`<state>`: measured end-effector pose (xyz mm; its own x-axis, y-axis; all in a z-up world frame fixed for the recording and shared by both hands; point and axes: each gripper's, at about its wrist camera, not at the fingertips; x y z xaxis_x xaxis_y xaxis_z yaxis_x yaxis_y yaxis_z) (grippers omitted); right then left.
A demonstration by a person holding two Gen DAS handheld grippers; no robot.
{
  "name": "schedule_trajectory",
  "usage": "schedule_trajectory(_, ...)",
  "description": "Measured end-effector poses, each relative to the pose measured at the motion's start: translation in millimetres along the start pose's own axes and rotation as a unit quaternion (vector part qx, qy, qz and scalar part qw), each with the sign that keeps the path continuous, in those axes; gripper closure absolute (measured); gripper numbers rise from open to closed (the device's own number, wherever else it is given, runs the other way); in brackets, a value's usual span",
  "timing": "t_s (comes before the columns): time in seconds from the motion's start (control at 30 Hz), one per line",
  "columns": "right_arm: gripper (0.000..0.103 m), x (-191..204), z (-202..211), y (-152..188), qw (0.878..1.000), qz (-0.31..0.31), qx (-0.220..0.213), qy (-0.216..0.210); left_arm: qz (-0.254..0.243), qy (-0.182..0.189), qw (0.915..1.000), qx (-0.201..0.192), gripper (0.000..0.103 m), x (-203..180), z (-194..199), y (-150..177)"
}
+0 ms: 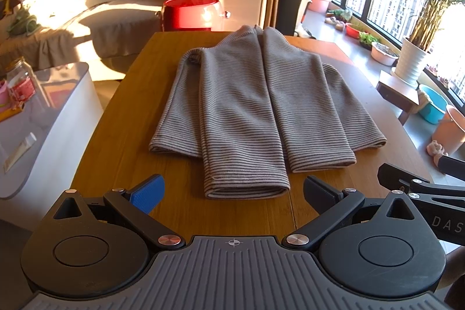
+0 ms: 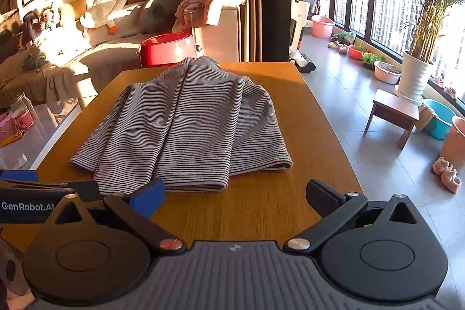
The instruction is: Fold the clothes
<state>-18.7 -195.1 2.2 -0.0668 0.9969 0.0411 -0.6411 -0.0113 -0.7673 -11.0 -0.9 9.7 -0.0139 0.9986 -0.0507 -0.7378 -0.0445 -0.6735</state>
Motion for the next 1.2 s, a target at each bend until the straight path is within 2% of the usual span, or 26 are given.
schedule_trajectory(1.2, 0.000, 2.5, -10.0, -1.1, 1.000, 0.003, 0.012, -0.008, 0.000, -0.005, 1.0000, 0.007, 0.000, 2.3, -9.5, -0.6)
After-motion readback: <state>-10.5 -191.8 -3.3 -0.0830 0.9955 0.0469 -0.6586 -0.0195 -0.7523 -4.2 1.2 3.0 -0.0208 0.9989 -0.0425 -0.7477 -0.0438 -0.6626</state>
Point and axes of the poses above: each gripper's, at about its wrist camera, not at the fingertips, and z roughly against the way its jaws point, x to its left, y to its underside, and after that the axes turned 2 degrees about x, right-handed
